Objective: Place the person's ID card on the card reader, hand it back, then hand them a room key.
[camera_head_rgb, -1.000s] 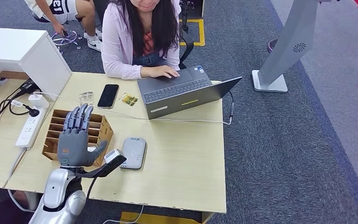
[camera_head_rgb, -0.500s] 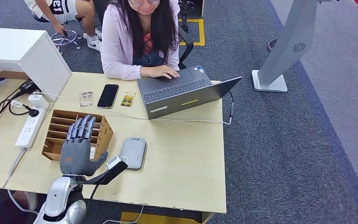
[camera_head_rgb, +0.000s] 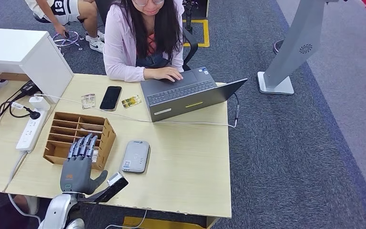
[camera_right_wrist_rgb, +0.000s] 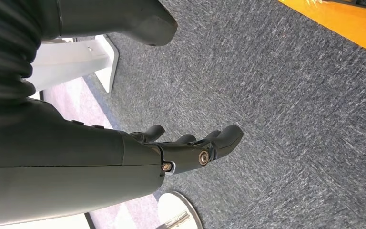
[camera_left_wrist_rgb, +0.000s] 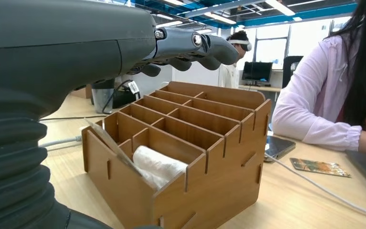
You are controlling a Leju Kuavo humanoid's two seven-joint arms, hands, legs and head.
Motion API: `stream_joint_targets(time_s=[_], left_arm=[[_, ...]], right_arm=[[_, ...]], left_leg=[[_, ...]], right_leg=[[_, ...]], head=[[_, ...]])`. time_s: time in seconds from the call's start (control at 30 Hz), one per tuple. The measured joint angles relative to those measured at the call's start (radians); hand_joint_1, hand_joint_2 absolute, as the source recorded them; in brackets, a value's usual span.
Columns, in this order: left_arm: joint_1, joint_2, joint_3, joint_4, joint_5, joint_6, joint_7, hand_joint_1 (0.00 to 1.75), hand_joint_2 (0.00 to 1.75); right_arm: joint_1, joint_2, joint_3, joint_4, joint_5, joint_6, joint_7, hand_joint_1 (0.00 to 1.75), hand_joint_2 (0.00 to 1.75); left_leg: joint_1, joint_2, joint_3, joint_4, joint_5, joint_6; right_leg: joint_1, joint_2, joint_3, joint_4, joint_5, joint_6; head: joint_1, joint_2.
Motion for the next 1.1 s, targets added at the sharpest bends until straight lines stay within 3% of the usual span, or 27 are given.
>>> stream_joint_targets(time_s=[1.1], left_arm=[[0.055,0.016,0.1,-0.057,-0.001,0.025,0.018,0.0,1.75]], right_arm=[[0.0,0.0,0.0,0.0,0.009,0.002,0.0,0.0,1.75]], left_leg=[[0.0,0.0,0.0,0.0,0.0,0.0]], right_leg=[[0.0,0.0,0.0,0.0,0.0,0.0]], head=[[0.0,0.0]])
